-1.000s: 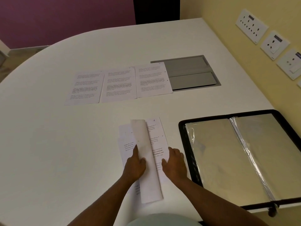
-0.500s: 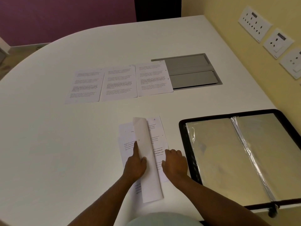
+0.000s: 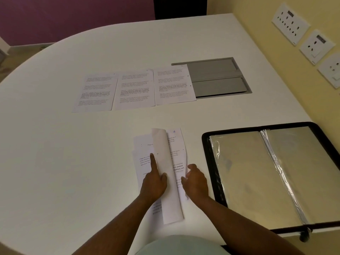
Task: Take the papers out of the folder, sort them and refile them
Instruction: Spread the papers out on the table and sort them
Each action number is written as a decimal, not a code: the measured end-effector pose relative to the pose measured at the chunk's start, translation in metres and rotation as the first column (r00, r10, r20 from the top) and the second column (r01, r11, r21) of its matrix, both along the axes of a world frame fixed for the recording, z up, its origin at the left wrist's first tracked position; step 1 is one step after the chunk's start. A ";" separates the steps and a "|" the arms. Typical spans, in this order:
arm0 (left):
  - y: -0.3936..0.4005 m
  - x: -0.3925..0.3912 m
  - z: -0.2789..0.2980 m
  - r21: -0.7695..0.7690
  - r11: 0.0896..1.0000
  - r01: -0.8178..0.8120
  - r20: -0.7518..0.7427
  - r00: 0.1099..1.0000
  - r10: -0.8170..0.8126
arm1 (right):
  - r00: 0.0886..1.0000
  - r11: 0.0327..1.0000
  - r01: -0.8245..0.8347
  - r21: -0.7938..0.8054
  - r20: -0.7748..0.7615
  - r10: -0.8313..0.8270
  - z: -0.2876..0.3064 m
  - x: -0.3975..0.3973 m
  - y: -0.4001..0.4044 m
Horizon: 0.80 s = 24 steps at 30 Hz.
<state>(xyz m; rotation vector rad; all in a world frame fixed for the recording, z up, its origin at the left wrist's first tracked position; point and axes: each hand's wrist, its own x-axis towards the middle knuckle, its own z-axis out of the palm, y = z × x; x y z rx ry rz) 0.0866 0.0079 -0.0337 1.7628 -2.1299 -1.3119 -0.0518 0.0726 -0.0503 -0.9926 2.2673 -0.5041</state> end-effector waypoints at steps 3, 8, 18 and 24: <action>0.003 -0.005 0.000 -0.002 1.000 0.004 0.015 1.000 -0.004 | 0.997 0.995 0.045 0.089 0.055 -0.050 0.003 -0.009 -0.007; 0.006 -0.016 0.005 -0.011 0.998 0.066 0.113 0.991 -0.064 | 0.999 0.994 0.028 0.104 0.032 -0.031 0.003 -0.015 -0.009; 0.009 -0.022 -0.001 -0.023 0.991 0.135 0.176 0.976 -0.128 | 0.995 0.997 0.078 -0.012 0.060 -0.078 0.012 -0.018 -0.005; -0.010 -0.011 -0.006 -0.100 0.993 0.054 0.200 0.979 -0.033 | 0.985 0.965 0.172 -0.199 0.029 -0.169 0.046 -0.042 -0.013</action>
